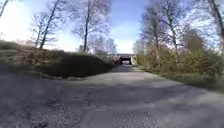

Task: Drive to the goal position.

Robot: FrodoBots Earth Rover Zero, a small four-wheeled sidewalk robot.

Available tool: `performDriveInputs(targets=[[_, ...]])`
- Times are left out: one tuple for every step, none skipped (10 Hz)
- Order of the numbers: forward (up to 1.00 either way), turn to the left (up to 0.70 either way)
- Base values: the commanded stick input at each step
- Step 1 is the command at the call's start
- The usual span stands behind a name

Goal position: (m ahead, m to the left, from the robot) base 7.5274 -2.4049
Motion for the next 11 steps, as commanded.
performDriveInputs(targets=[[1.0, 0.0], [1.0, 0.0], [1.0, 0.0], [1.0, 0.0], [1.0, 0.0], [1.0, 0.0], [1.0, 0.0], [1.0, 0.0], [1.0, 0.0], [1.0, 0.0], [1.0, 0.0]])
